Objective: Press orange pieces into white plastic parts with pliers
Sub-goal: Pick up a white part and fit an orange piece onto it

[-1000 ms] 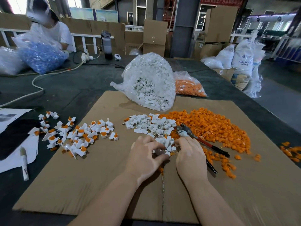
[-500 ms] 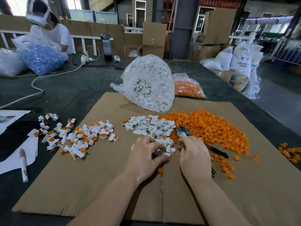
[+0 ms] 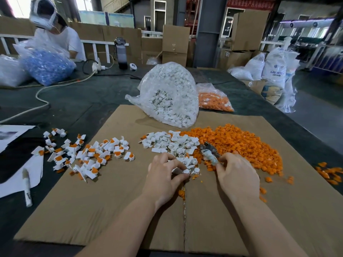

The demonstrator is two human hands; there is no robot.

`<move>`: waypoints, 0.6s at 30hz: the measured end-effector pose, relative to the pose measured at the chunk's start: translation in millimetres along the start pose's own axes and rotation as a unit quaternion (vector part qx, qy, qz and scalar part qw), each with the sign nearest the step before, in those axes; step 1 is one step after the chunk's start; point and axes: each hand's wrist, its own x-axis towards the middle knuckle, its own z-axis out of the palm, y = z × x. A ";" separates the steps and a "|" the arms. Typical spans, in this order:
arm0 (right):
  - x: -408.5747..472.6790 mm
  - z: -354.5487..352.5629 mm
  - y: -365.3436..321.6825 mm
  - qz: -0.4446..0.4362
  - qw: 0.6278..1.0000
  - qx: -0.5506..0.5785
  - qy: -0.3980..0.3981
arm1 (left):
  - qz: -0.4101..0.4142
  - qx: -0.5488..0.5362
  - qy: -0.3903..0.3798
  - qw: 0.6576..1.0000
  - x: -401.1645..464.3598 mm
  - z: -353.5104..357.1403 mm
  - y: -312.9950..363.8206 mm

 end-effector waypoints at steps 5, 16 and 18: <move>6.8 2.9 0.3 -0.018 0.995 -0.061 -0.070 | -0.009 -0.016 -0.009 1.000 0.0 -1.7 1.2; 10.5 -0.2 26.2 0.002 1.000 -0.030 0.000 | 0.007 -0.039 0.036 0.999 -1.8 -1.9 1.6; 9.9 -0.1 32.2 0.013 0.998 -0.053 -0.007 | 0.009 -0.040 0.047 0.998 -2.7 -1.9 1.9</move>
